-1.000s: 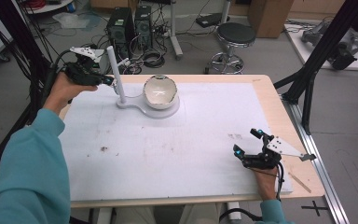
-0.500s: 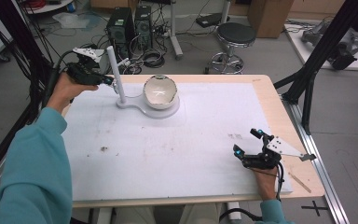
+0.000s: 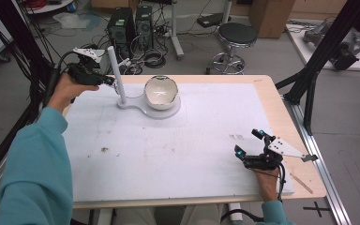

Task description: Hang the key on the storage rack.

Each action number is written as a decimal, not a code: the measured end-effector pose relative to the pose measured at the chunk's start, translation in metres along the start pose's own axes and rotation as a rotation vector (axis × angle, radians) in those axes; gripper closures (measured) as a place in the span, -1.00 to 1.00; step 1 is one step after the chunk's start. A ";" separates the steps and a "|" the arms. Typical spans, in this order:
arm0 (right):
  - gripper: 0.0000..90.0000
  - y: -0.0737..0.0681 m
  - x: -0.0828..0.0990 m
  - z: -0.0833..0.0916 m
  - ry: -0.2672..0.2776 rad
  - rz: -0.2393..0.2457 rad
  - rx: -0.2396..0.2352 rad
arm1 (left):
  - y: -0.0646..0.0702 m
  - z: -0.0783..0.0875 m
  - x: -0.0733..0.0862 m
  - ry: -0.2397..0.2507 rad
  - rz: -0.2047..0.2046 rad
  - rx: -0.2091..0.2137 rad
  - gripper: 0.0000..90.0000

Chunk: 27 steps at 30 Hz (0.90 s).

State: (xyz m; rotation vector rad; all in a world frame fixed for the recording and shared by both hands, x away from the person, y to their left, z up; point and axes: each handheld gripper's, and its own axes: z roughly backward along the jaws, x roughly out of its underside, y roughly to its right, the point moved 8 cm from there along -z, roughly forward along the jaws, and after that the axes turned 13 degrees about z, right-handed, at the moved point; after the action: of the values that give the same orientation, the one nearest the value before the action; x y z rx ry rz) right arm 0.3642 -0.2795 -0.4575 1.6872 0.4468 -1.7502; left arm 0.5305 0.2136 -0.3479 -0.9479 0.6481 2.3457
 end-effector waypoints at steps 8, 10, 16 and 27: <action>-0.99 0.000 0.000 0.000 0.000 0.001 0.000 | -0.003 0.000 0.000 0.004 0.002 0.001 0.96; -0.99 0.000 0.000 0.000 -0.001 0.001 0.000 | -0.004 0.000 0.000 0.005 0.005 -0.001 0.96; -0.99 0.000 0.000 0.000 -0.003 0.003 -0.002 | -0.007 -0.002 0.001 0.005 0.015 -0.004 0.96; -0.99 0.000 0.000 0.000 0.001 0.011 0.000 | -0.014 -0.004 0.000 0.024 0.018 -0.034 0.84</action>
State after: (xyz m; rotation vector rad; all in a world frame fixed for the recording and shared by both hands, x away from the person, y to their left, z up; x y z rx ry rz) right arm 0.3642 -0.2792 -0.4575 1.6876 0.4371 -1.7418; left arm 0.5413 0.2217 -0.3542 -0.9909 0.6311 2.3710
